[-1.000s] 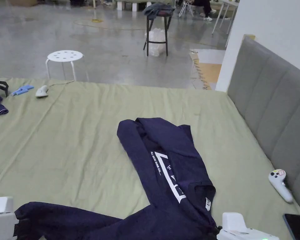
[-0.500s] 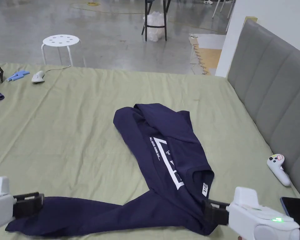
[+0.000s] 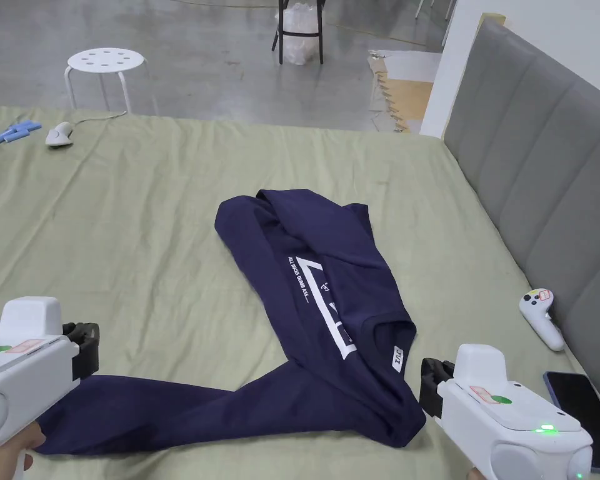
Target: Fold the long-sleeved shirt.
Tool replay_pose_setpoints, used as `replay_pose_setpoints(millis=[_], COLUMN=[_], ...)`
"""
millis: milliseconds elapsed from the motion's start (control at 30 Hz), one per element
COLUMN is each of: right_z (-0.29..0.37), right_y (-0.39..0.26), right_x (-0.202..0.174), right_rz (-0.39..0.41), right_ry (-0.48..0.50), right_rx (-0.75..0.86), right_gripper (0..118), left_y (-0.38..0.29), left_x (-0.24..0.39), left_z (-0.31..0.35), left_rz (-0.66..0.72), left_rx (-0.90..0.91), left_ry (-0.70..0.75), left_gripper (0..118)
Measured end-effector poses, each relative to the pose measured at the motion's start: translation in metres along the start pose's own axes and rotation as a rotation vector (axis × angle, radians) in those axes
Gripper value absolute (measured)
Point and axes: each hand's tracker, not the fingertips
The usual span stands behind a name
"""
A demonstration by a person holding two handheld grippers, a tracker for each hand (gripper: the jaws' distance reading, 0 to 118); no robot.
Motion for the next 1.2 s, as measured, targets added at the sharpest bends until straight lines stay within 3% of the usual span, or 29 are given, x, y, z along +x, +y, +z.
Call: replay_pose_setpoints(millis=[267,300,333,367,400,633,700,733,767,800,867,933,967,1000,1067,1133,1167,1200], right_z=[0.000,-0.006,-0.011,-0.016,-0.022,-0.045,-0.052,-0.056,-0.060,-0.064,-0.059,-0.057,-0.054,-0.054,-0.054,-0.056,-0.058,-0.059], right_y=[-0.007,-0.016,-0.023,-0.031,-0.040,-0.060,-0.057,-0.056,-0.055,-0.054,-0.053,-0.052,-0.053,-0.051,-0.048,-0.049,-0.047,-0.045], right_x=[-0.001,-0.002,-0.002,-0.003,-0.004,-0.015,-0.014,-0.015,-0.015,-0.013,-0.011,-0.010,-0.004,-0.002,0.002,0.004,0.004,0.005], right_rz=[-0.043,-0.069,-0.087,-0.099,-0.110,-0.115,-0.117,-0.120,-0.122,-0.118,-0.169,-0.165,-0.158,-0.159,-0.177,-0.172,-0.166,-0.166], right_ry=[0.004,0.005,0.012,0.008,0.015,0.006,0.011,0.001,-0.031,-0.055,-0.002,0.007,0.006,0.009,0.031,0.032,0.033,0.036], right_rx=[-0.044,-0.081,-0.120,-0.155,-0.195,-0.245,-0.239,-0.242,-0.251,-0.261,-0.257,-0.253,-0.248,-0.245,-0.242,-0.242,-0.245,-0.245], right_gripper=[0,12,43,95,118,109,61,27,4,3,3,3,3,3,3,3,3,3], left_y=[0.005,0.004,0.003,0.002,0.001,-0.012,-0.016,-0.017,-0.019,-0.021,-0.023,-0.024,-0.022,-0.021,-0.009,0.009,0.019,0.030], left_x=[0.008,0.008,0.009,0.010,0.010,0.008,0.009,0.009,0.010,0.010,0.010,0.009,0.009,0.006,0.004,0.011,0.013,0.017], left_z=[-0.003,-0.003,-0.004,-0.005,-0.007,-0.018,-0.022,-0.024,-0.026,-0.028,-0.034,-0.043,-0.049,-0.058,-0.082,-0.112,-0.128,-0.144], left_rz=[0.015,0.017,0.017,0.019,0.017,0.033,0.037,0.038,0.039,0.040,0.043,0.049,0.059,0.066,0.069,0.070,0.068,0.057], left_rx=[0.009,0.007,0.005,0.005,-0.001,-0.042,-0.057,-0.063,-0.069,-0.078,-0.089,-0.106,-0.116,-0.126,-0.146,-0.164,-0.166,-0.128], left_ry=[-0.025,-0.029,-0.031,-0.031,-0.033,-0.037,-0.038,-0.038,-0.037,-0.039,-0.040,-0.047,-0.051,-0.051,-0.057,-0.058,-0.064,-0.080], left_gripper=[4,4,4,4,4,4,4,4,4,4,4,4,11,28,46,98,110,107])
